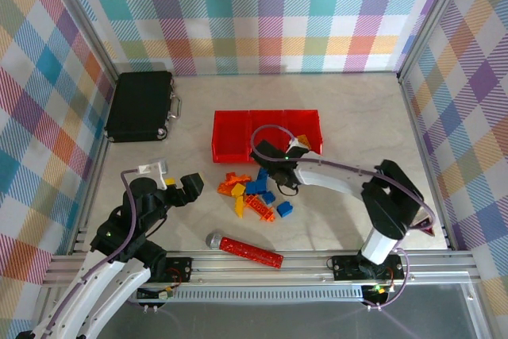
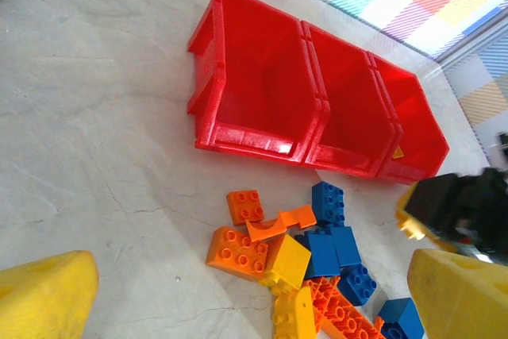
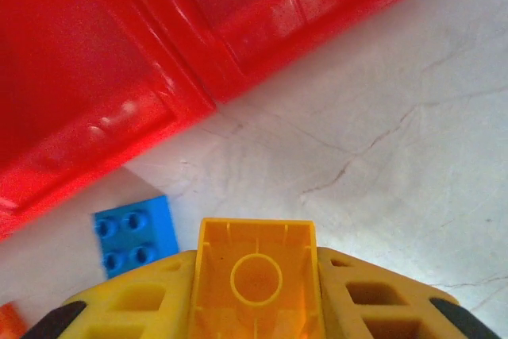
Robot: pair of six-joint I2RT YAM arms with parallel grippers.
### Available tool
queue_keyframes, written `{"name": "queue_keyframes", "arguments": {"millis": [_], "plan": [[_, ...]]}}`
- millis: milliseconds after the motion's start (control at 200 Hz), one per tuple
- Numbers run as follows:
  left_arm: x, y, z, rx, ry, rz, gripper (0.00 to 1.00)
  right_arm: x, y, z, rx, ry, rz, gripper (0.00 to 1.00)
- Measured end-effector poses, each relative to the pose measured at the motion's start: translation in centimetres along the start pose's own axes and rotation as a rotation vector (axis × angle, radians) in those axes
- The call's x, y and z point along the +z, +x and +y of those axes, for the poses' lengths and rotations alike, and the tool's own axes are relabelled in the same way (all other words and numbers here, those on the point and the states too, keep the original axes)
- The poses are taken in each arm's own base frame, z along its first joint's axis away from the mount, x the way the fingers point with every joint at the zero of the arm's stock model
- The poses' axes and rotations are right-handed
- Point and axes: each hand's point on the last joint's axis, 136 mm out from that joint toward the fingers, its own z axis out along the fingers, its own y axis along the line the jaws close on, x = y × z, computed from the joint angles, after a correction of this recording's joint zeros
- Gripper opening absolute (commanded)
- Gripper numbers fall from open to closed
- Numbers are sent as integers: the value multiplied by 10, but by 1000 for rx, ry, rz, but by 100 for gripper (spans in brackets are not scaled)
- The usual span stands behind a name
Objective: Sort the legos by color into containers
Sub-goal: Pick up the lego from the center of the table, then place the lego in the container.
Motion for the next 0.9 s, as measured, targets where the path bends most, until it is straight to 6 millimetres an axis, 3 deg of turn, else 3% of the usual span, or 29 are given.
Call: {"name": "queue_keyframes", "arguments": {"millis": [95, 205, 335, 500, 720, 895], "plan": [[2, 2, 4, 1, -21, 12, 100, -15, -20, 3, -50, -41, -29, 28], [5, 6, 7, 3, -44, 32, 100, -21, -59, 0, -90, -65, -69, 27], [7, 7, 8, 1, -55, 46, 100, -16, -106, -3, -130, -81, -69, 29], [7, 4, 7, 2, -68, 51, 99, 2, -160, 25, -250, -132, -42, 27], [5, 0, 6, 3, -86, 64, 100, 48, -169, 42, -434, -142, 80, 27], [4, -3, 8, -14, -106, 61, 99, 79, -158, 32, -499, -120, 176, 28]]}}
